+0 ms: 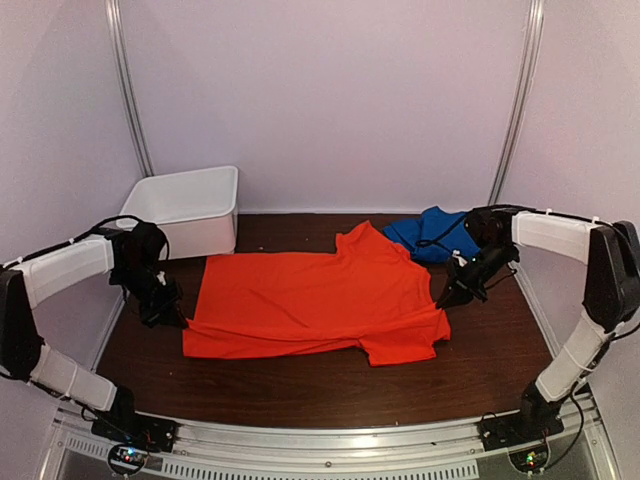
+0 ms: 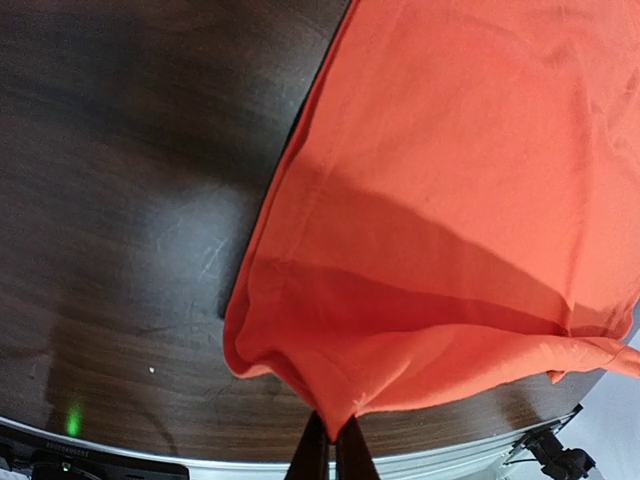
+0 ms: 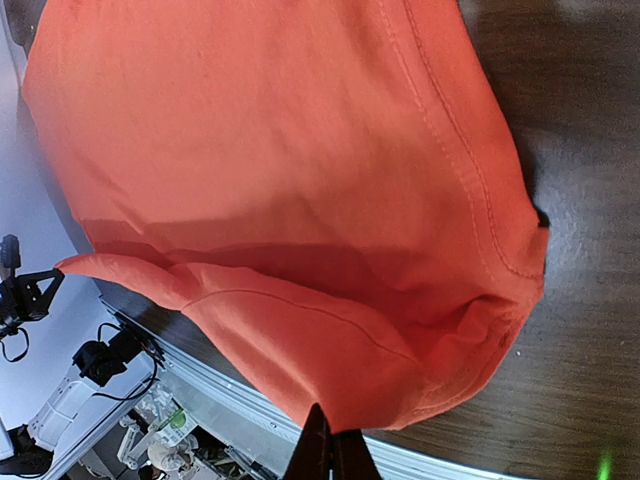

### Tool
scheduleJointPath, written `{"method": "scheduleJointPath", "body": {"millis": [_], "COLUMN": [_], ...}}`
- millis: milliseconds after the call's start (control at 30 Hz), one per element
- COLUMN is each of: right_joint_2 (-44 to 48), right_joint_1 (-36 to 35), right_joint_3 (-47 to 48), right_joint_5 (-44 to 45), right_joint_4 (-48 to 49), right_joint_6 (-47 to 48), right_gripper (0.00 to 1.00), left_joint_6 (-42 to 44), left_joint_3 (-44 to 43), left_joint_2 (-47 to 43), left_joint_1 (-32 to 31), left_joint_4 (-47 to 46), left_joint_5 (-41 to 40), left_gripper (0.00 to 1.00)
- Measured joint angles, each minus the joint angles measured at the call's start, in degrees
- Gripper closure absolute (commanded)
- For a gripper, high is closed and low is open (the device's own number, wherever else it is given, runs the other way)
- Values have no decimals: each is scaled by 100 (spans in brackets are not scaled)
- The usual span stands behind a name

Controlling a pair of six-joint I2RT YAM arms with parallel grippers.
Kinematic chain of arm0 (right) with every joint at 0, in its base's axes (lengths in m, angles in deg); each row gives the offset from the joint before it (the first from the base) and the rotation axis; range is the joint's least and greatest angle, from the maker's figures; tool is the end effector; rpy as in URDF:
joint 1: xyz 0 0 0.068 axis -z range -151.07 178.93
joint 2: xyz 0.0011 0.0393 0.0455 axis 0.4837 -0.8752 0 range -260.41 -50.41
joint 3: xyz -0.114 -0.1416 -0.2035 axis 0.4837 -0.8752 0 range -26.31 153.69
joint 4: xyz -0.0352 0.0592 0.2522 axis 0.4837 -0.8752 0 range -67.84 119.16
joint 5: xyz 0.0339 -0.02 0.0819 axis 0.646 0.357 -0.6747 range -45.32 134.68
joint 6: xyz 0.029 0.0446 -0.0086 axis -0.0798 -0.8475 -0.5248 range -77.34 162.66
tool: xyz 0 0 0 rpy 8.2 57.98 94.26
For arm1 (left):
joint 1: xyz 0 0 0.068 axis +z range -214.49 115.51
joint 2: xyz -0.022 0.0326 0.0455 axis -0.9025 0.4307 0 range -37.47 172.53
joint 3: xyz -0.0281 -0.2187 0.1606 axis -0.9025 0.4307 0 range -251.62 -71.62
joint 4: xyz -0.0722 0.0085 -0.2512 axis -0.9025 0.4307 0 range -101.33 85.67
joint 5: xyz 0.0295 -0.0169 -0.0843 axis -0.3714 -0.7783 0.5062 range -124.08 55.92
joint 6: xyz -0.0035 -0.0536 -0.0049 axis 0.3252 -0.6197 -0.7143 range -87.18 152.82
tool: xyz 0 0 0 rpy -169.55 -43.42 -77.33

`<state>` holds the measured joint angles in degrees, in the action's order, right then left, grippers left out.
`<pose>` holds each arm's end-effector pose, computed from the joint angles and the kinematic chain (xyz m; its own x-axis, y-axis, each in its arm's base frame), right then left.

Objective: Fold and stack the mixed laundry pile
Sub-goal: Fold the flattened T-shirt at the center of the board.

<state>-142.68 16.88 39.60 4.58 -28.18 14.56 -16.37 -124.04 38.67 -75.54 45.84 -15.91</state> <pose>0.2766 0.0825 0.2218 -0.9653 0.1624 0.2046 0.2559 0.7447 0.6164 0.2160 -0.0535 0.2197 -0.8078 -0.5750 0.1295 -0.5828 0.7464 -0.3212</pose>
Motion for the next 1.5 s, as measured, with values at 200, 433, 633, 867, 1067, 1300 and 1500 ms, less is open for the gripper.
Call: {"method": "scheduleJointPath", "body": {"millis": [200, 433, 633, 867, 1067, 1300, 1500], "right_joint_2": [-728, -1156, -1366, -1360, -1241, -1405, -1408], "right_joint_1": [31, 48, 105, 262, 278, 282, 352], "right_joint_3": [472, 813, 887, 966, 907, 1067, 1174], "right_joint_5": [-120, -199, -212, -214, -256, -293, -409], "right_joint_4": [61, 188, 278, 275, 345, 538, 625], "right_joint_6": [114, 188, 254, 356, 350, 345, 442], "right_gripper": [100, 100, 100, 100, 100, 75, 47], "left_joint_6": [96, 181, 197, 201, 203, 238, 483], "left_joint_3": [-208, -494, -503, -391, -306, -310, -330], "left_joint_2": [723, 1248, 1451, 1384, 1228, 1429, 1469], "left_joint_1": [59, 74, 87, 92, 98, 129, 284], "left_joint_4": [-334, -634, -844, -946, -955, -1132, -1224], "left_joint_5": [-37, -109, -142, -173, -214, -280, -431], "left_gripper": [100, 100, 100, 100, 100, 88, 49]}}
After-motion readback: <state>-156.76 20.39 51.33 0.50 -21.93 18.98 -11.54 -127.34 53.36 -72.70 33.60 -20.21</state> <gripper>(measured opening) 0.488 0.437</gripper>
